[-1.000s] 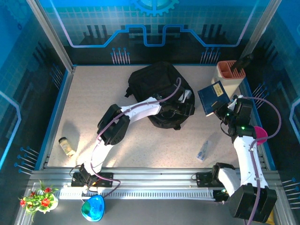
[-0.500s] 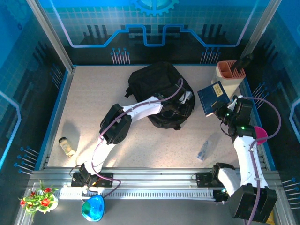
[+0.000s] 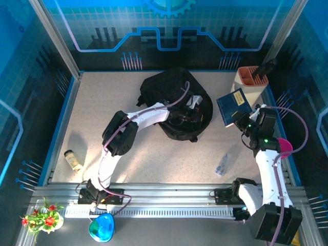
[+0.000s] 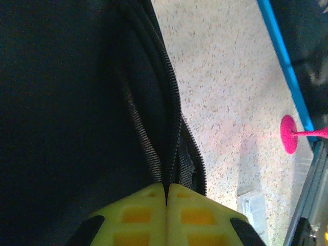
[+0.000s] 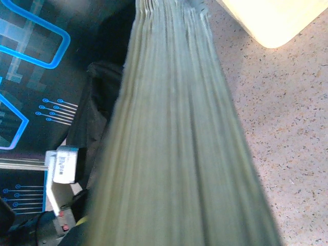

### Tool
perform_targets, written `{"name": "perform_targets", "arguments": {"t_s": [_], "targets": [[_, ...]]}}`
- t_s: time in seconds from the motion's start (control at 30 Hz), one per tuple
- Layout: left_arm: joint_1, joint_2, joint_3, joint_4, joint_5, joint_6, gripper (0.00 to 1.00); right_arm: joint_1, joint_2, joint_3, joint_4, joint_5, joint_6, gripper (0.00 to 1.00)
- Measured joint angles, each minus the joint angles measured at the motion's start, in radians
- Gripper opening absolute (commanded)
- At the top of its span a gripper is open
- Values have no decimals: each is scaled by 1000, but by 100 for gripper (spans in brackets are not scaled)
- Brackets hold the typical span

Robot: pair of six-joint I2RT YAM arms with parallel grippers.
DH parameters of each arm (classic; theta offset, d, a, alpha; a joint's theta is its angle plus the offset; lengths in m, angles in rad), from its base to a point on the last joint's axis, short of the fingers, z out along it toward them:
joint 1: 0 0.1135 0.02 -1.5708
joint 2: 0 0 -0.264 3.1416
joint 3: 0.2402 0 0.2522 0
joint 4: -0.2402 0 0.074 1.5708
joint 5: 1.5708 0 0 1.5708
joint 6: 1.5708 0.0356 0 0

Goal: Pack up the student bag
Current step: Open the student bag at the top-center of the table, then place the book in the student bag.

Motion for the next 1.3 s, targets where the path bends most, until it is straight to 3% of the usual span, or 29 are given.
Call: {"name": "perform_targets", "arguments": {"t_s": [0.43,0.8,0.9,1.13,1.3], "targets": [[138,-124,-136,159,16,-101,1,4,-14,3,-45,-69,-6,1],[145,-124,-142,192,15,-131,5,229,28,-35,-100,-84,87,1],[145,-125,-142,190,16,-129,12,266,64,-41,-60,-106,122,1],[145,-186,-197,159,9,-69,54,286,107,-27,7,-138,150,1],[145,-280,-267,113,1,-9,70,289,140,-3,30,-153,151,1]]}}
